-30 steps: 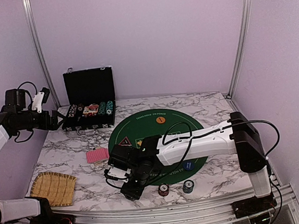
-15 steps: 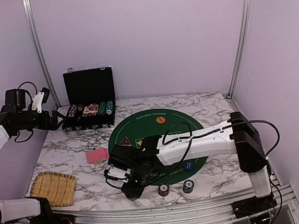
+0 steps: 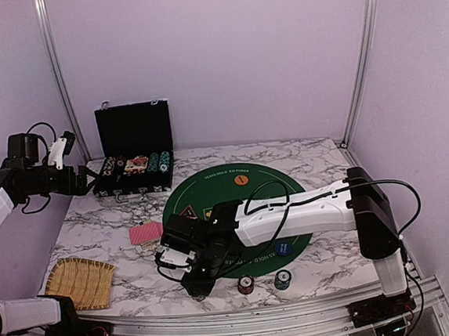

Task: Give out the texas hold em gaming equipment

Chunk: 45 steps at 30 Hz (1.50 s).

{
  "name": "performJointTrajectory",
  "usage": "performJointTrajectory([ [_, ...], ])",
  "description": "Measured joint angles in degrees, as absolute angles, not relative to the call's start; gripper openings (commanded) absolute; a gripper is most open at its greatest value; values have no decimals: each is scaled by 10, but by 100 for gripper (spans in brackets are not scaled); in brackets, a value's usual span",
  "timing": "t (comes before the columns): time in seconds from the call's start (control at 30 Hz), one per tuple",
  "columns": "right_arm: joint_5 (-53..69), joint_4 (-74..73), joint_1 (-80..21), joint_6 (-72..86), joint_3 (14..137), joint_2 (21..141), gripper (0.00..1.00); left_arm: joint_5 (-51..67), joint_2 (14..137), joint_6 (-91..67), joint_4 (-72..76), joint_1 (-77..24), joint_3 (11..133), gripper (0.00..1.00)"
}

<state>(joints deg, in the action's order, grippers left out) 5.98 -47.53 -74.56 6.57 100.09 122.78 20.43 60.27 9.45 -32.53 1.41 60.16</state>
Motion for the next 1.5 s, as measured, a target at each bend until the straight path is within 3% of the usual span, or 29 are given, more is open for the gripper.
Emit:
performJointTrajectory([
  [0.47,48,-515,-700,75,1101,1228,18,205,603,95,-326,14,602,99],
  [0.8,22,-526,-611,79,1185,1278,18,205,603,95,-326,14,602,99],
  [1.5,46,-493,-557,107,1307,1455,22,207,603,95,-327,14,603,99],
])
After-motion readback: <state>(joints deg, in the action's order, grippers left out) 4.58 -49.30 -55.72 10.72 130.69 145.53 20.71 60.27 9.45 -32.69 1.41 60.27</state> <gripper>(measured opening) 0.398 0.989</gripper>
